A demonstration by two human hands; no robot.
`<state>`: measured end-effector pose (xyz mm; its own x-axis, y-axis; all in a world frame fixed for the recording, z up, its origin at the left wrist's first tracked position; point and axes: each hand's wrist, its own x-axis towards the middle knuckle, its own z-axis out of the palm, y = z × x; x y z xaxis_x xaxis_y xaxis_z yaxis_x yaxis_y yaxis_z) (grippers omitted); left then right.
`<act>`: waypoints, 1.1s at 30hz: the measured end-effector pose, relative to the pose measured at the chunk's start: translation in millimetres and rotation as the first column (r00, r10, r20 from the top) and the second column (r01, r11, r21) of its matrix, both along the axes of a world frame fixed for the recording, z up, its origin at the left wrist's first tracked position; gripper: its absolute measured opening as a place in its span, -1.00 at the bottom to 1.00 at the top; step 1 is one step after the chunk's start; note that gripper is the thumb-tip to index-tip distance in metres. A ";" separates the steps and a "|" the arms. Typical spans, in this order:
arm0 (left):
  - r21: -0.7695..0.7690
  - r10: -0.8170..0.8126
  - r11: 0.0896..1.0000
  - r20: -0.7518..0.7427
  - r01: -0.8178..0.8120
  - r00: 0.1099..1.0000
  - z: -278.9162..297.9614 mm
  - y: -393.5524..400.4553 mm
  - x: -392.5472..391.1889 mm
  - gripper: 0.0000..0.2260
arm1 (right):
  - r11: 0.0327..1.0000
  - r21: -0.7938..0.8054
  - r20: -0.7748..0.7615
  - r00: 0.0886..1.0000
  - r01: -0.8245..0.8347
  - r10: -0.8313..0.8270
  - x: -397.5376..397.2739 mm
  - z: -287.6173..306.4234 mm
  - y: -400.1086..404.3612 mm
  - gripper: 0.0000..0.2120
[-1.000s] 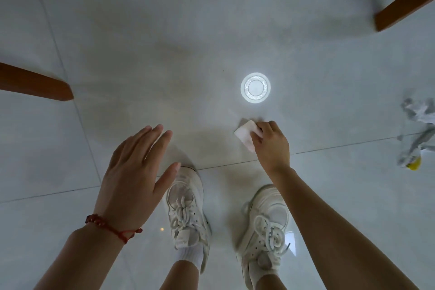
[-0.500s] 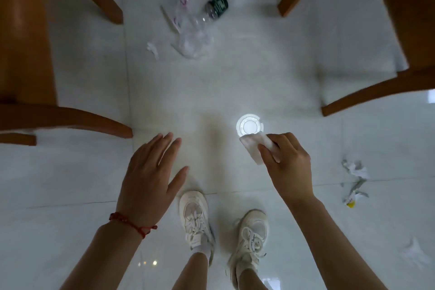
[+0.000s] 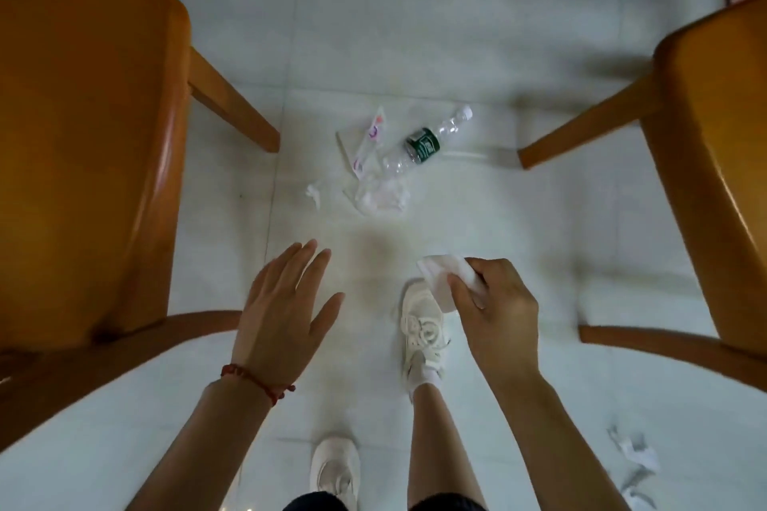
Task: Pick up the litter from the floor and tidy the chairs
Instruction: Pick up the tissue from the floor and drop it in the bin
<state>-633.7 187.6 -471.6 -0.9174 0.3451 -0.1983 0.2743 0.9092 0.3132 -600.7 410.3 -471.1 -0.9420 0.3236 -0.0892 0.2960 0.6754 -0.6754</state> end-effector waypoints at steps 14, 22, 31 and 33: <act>0.121 0.305 0.944 0.031 -0.306 0.952 -148.0 -17.6 -134.2 -0.62 | 0.987 0.009 0.059 0.985 -0.162 0.161 -129.5 -112.1 3.5 -0.89; 0.072 0.333 0.934 0.187 -0.351 0.924 -269.2 -37.8 -176.2 -0.59 | 0.992 0.034 0.119 0.986 -0.125 0.121 -142.3 -194.1 -3.5 -0.92; 0.015 0.394 0.914 0.209 -0.406 0.895 -343.0 -34.8 -181.0 -0.66 | 0.982 0.068 0.059 0.984 -0.174 0.170 -162.1 -240.5 -12.6 -0.87; 0.036 0.397 0.911 0.207 -0.412 0.894 -351.7 -36.3 -179.1 -0.74 | 0.983 0.054 0.054 0.983 -0.178 0.175 -161.6 -244.9 -14.4 -0.87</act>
